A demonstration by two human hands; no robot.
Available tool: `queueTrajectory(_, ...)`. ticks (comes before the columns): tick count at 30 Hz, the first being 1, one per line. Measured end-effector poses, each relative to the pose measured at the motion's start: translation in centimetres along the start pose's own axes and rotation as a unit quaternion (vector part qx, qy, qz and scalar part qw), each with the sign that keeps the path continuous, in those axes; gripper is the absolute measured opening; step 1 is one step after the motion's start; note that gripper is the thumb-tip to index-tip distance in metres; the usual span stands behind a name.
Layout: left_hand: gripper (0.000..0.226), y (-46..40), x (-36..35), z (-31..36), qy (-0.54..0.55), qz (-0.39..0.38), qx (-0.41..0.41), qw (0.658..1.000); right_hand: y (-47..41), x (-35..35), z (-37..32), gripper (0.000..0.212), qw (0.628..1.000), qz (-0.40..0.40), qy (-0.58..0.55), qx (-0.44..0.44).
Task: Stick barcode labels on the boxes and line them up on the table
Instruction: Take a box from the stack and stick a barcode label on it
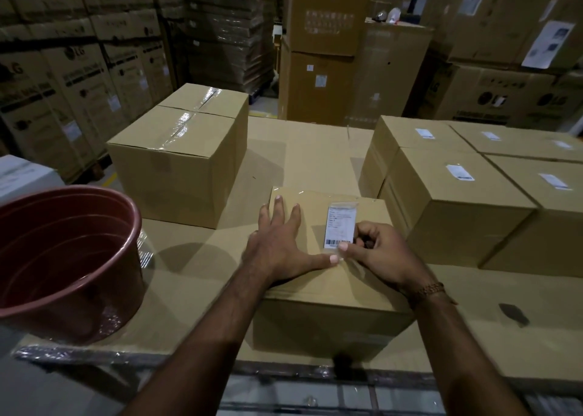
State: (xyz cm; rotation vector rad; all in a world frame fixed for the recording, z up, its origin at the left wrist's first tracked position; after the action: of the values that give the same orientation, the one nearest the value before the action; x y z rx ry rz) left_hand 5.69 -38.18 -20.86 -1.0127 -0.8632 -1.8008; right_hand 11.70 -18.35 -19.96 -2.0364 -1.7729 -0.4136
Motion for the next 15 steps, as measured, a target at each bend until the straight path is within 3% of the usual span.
queueTrajectory(11, 0.141, 0.27, 0.46, 0.17, 0.016, 0.006, -0.012, 1.000, -0.09, 0.03, 0.04, 0.010, 0.999, 0.011, -0.034, 0.008)
queueTrajectory(15, 0.142, 0.67, 0.73, 0.33, 0.022, 0.011, -0.009, 1.000, -0.06, -0.35, -0.34, 0.018, 0.997, -0.001, -0.077, 0.002)
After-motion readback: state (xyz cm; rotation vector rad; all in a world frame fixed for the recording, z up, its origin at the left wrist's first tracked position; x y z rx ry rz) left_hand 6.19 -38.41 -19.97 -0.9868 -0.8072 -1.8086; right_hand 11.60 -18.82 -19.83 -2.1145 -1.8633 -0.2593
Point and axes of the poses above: each hand's wrist, its own y-axis away from the middle knuckle, its own x-axis out of the back of the hand, z = x × y, the point moved 9 cm from there along -y, towards the middle knuckle, and after that the axes turned 3 degrees about x, right-handed, at the moved point
